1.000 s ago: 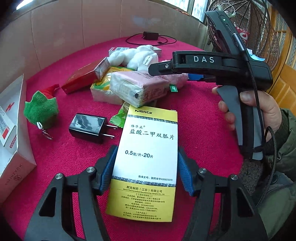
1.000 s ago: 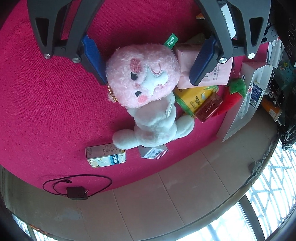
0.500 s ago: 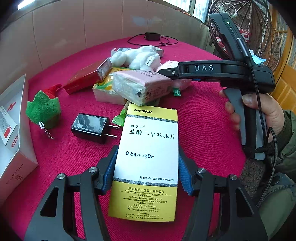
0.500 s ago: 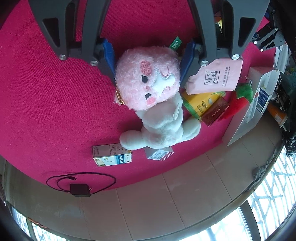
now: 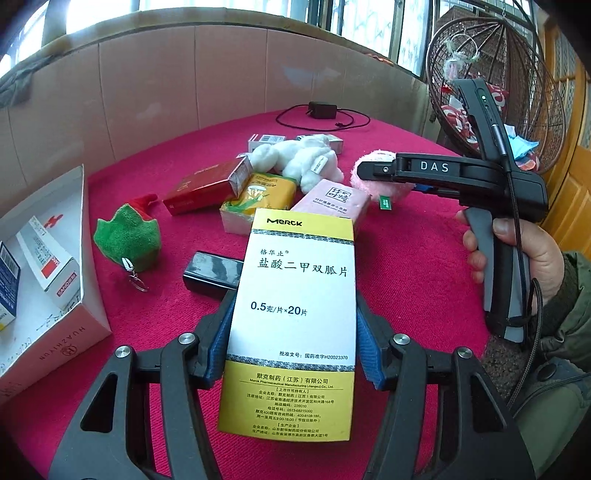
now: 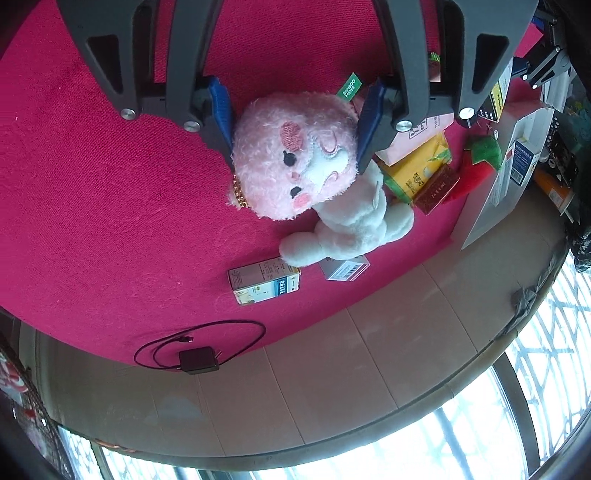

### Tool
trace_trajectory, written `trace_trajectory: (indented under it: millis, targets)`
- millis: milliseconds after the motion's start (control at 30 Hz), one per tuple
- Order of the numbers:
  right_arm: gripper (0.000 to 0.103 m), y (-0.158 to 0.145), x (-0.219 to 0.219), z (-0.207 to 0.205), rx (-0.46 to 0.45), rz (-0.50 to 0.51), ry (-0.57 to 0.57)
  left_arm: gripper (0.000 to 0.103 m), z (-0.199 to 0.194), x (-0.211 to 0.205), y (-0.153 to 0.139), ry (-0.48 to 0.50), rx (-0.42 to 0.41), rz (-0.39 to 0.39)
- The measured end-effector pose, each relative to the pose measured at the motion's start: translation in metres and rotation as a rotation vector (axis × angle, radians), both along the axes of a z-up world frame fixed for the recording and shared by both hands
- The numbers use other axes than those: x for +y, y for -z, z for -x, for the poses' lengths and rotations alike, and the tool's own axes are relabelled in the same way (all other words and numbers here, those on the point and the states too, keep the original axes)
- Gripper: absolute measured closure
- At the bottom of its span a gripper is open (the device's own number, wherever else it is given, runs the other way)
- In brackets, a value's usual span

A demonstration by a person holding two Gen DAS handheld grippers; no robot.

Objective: Organize objects
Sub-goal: 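Lift the MERCK box with left tool while right tool holds the pink pig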

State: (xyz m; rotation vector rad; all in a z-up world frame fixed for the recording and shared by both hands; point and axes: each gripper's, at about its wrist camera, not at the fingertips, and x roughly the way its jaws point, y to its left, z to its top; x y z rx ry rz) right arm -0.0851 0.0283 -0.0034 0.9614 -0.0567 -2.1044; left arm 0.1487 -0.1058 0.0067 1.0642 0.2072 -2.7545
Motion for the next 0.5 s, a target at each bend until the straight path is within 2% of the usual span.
trace_trajectory:
  millis: [500]
  targets:
    - [0.045, -0.011, 0.003, -0.011, 0.088, 0.005, 0.030, 0.045, -0.013, -0.006, -0.009, -0.075, 0.091, 0.038]
